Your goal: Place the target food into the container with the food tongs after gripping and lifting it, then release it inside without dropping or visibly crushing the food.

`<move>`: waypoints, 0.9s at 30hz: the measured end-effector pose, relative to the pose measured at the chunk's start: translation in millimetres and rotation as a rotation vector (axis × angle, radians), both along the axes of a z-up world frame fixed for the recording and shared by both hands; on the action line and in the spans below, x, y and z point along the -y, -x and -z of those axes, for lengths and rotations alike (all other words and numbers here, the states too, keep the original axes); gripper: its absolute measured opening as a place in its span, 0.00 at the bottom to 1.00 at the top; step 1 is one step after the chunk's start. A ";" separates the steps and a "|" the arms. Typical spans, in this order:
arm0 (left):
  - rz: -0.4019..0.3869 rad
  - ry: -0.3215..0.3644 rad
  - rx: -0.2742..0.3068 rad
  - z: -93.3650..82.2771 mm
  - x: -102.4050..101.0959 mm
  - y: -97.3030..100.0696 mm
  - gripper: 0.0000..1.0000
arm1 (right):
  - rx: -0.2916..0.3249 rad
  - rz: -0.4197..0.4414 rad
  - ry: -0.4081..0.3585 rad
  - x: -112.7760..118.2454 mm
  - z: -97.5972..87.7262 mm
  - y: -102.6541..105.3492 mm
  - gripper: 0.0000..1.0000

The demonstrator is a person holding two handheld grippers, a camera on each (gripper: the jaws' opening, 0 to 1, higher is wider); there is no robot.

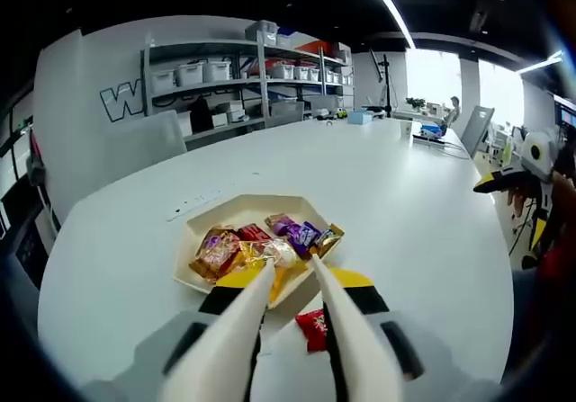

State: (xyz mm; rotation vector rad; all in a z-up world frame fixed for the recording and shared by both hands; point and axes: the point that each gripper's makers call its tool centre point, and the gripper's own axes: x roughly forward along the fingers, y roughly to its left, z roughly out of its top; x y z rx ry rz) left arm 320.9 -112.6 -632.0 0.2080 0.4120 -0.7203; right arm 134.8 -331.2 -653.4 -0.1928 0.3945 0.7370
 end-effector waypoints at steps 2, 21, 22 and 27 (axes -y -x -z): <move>0.005 -0.013 -0.001 3.0 0.7 2.6 0.24 | -0.001 -0.001 -0.005 -0.8 -0.5 0.5 0.97; 0.003 -0.025 -0.088 45.0 -3.1 31.7 0.26 | -0.003 -0.015 -0.005 -6.6 1.3 1.8 0.97; 0.005 -0.027 -0.094 47.4 -2.4 31.9 0.26 | -0.006 -0.013 -0.007 -6.3 1.5 1.4 0.97; 0.004 -0.023 -0.103 53.1 -1.7 32.2 0.26 | -0.008 -0.013 -0.008 -7.3 2.8 1.6 0.97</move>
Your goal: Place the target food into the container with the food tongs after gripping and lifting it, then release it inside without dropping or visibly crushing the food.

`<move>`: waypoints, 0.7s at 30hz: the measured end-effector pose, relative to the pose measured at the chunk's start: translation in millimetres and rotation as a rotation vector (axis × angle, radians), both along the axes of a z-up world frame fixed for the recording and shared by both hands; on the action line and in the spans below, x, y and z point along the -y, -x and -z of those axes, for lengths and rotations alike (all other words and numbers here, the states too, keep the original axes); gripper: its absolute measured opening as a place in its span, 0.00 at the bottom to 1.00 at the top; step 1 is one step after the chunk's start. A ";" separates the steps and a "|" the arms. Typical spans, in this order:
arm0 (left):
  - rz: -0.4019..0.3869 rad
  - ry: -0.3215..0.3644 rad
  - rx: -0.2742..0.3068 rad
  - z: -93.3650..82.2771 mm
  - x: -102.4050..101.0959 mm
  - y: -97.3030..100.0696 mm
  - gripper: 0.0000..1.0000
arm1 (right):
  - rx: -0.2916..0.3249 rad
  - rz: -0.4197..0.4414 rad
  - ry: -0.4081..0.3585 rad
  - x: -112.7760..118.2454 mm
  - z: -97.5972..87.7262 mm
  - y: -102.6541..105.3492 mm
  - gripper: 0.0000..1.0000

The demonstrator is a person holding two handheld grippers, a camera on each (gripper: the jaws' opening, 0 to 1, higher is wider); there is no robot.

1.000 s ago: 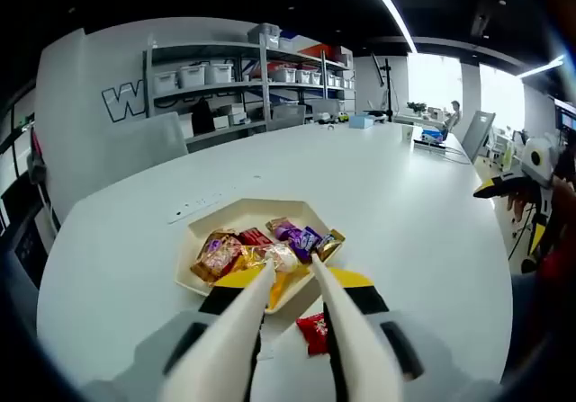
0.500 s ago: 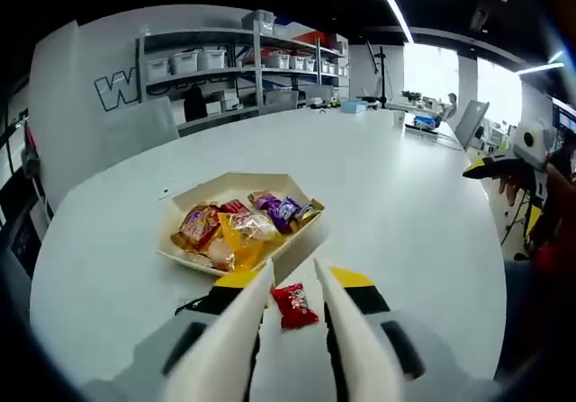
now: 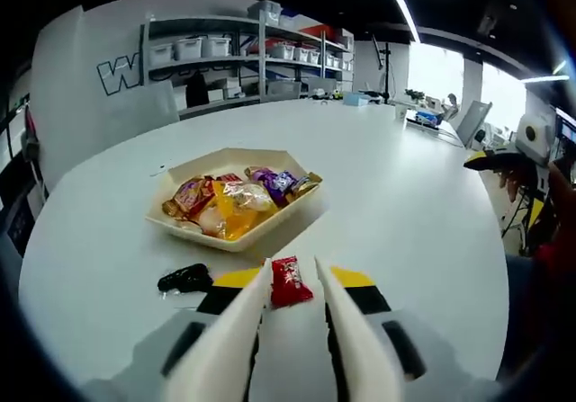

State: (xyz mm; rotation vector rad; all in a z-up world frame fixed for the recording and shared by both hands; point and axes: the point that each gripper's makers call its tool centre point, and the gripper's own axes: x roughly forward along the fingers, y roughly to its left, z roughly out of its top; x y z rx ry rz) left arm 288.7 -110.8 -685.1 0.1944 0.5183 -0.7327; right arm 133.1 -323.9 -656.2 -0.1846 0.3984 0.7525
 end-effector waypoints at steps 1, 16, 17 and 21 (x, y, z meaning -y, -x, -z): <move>-0.002 -0.002 -0.004 2.5 -0.7 -1.5 0.26 | -0.003 0.001 0.004 0.2 1.8 -0.2 0.97; -0.021 0.030 -0.016 11.5 -4.4 -3.3 0.19 | -0.019 0.012 0.011 3.5 9.1 -0.1 0.97; -0.028 0.038 -0.022 11.1 -4.6 -3.6 0.19 | -0.021 0.012 0.011 3.6 9.4 0.1 0.97; -0.029 0.038 -0.022 11.1 -3.9 -3.0 0.19 | -0.021 0.014 0.012 4.4 10.0 0.4 0.97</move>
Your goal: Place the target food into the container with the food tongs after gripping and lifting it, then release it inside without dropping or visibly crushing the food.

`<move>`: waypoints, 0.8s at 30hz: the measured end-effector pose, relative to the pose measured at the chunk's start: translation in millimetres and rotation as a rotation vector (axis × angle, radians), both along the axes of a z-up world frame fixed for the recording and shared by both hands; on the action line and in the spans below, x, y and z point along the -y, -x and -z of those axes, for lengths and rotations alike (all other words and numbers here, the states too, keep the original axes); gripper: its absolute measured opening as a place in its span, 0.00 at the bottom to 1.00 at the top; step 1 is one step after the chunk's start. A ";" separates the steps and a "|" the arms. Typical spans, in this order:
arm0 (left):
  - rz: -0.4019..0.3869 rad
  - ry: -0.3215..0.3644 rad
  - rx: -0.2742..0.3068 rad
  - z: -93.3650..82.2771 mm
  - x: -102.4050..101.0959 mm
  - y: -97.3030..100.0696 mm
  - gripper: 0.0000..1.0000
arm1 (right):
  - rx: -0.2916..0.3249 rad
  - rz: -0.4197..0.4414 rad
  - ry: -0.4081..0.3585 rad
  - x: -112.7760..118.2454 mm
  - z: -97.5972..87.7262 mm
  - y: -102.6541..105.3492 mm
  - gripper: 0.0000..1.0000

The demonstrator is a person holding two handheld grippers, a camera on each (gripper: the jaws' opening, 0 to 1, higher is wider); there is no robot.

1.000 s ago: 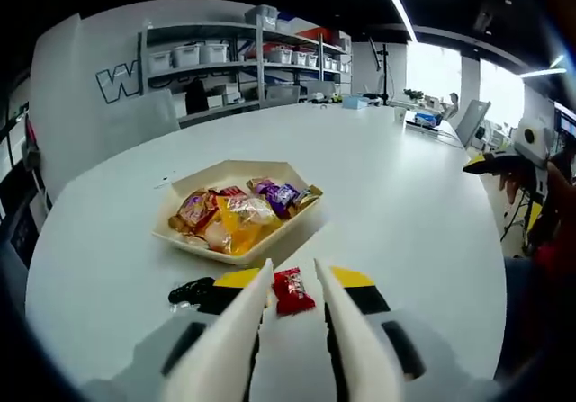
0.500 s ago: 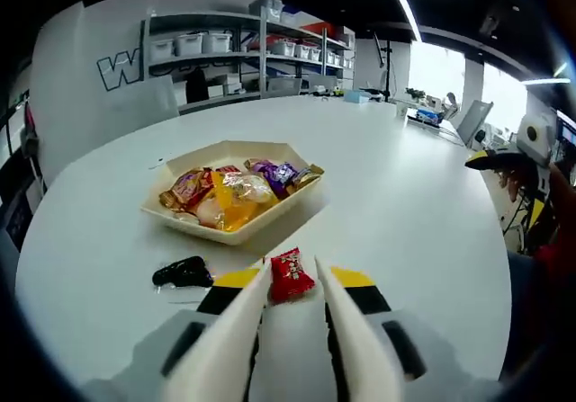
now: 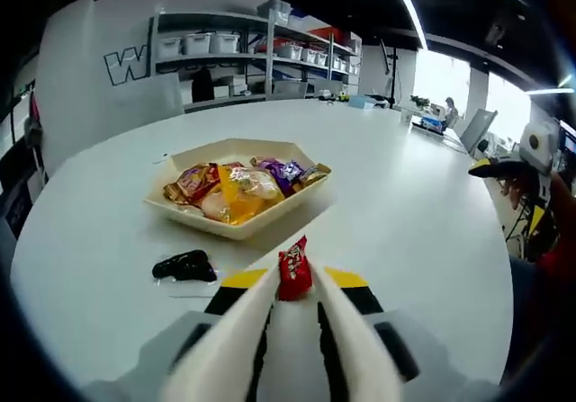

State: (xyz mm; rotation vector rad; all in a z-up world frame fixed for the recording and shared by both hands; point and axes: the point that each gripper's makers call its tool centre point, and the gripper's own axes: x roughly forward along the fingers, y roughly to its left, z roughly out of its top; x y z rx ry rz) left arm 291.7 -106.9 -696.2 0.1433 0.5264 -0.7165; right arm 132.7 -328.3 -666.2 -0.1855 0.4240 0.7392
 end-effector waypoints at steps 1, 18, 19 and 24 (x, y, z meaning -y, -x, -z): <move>-0.001 -0.001 0.000 -0.1 -0.1 0.0 0.19 | 0.000 0.000 -0.001 0.0 0.0 0.1 0.97; -0.001 -0.013 0.021 -8.9 0.1 1.1 0.19 | -0.003 0.000 -0.002 0.6 0.3 1.5 0.96; -0.002 -0.013 0.022 -8.8 0.0 1.2 0.20 | -0.003 0.000 -0.002 0.8 0.5 1.8 0.96; -0.001 -0.014 0.014 -7.6 1.8 2.5 0.25 | -0.008 0.003 -0.001 2.6 1.5 2.9 0.96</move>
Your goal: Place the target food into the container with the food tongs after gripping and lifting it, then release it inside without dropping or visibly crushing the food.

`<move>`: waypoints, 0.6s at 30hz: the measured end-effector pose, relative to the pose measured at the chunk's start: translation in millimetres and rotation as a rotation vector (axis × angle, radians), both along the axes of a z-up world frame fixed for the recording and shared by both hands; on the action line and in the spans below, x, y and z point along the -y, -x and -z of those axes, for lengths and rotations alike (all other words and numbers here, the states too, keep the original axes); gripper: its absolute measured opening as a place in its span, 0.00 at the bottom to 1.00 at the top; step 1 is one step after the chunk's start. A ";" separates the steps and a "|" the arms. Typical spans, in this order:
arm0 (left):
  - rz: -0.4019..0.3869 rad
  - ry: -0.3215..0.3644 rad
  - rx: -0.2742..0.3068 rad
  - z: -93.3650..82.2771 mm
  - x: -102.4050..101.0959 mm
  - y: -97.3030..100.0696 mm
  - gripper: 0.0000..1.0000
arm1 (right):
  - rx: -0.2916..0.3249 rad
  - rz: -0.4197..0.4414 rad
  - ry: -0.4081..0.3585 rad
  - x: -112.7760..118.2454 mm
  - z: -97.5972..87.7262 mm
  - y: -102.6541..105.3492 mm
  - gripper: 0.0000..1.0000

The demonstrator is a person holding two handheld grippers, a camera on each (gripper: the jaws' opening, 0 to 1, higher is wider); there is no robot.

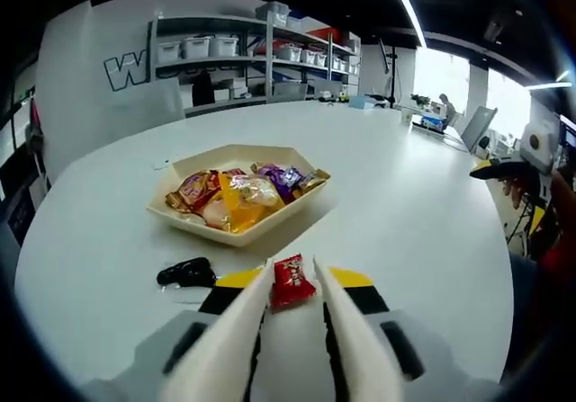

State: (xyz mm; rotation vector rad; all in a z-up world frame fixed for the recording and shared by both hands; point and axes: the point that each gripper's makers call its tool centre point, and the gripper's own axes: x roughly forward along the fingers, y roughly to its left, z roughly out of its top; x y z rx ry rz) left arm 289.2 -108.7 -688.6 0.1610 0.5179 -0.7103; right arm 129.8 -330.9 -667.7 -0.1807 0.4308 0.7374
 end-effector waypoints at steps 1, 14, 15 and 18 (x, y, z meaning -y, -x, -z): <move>0.002 -0.010 0.019 -1.3 -0.7 -1.3 0.25 | 0.001 0.000 -0.001 0.2 -0.5 -0.1 0.96; -0.024 0.013 0.008 0.4 -5.1 -6.2 0.27 | 0.005 -0.004 0.004 -0.7 -3.0 -2.8 0.95; -0.021 0.007 0.012 1.7 -5.8 -6.1 0.27 | 0.004 -0.005 0.004 -1.0 -2.8 -2.6 0.95; -0.014 0.002 -0.004 6.1 -6.0 -6.1 0.26 | 0.002 -0.003 0.005 -0.4 -1.7 -2.7 0.95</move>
